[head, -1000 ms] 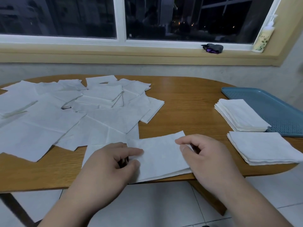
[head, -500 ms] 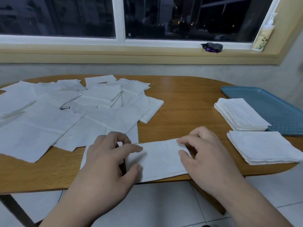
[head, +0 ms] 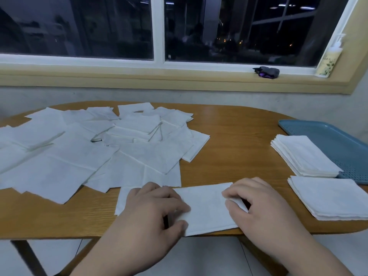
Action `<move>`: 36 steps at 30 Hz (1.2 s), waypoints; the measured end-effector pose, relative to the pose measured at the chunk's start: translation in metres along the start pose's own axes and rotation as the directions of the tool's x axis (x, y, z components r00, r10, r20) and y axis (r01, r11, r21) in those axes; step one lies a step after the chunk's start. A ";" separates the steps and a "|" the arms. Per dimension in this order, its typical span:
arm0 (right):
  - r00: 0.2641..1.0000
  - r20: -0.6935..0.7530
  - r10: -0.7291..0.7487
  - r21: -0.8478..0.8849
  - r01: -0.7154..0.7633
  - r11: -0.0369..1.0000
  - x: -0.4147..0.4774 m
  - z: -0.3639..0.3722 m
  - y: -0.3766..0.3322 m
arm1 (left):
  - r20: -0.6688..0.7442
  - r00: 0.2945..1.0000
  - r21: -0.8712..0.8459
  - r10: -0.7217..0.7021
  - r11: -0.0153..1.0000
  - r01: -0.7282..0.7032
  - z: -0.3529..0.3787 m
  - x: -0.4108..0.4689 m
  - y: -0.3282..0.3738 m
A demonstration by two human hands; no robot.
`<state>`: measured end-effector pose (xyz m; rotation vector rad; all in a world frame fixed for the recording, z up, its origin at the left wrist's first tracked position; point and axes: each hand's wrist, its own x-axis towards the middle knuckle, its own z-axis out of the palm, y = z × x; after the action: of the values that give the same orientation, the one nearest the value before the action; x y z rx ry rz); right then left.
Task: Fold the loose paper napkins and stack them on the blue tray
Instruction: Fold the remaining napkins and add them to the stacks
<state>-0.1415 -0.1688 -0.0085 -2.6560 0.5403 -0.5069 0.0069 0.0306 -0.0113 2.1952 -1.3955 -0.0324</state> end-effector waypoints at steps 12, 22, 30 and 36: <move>0.991 0.121 -0.056 0.062 0.049 0.997 0.141 0.008 -0.087 | 0.000 1.000 -0.077 -0.021 0.997 0.021 -0.012 -0.003 -0.008; 0.988 0.151 -0.035 -0.092 0.049 0.995 0.251 0.080 -0.099 | 0.000 1.000 -0.131 -0.010 0.991 0.010 -0.012 -0.001 -0.011; 0.983 0.174 -0.060 -0.189 0.093 0.977 0.265 0.098 -0.102 | -0.004 1.000 -0.147 -0.024 0.989 0.023 -0.010 -0.001 -0.013; 0.987 0.146 -0.061 -0.188 0.088 0.978 0.268 0.102 -0.102 | 0.002 1.000 -0.142 -0.024 0.990 0.024 -0.009 -0.001 -0.013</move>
<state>0.1612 -0.1682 0.0192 -2.8798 0.4705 -0.2995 0.0198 0.0398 -0.0097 2.0945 -1.3255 -0.1368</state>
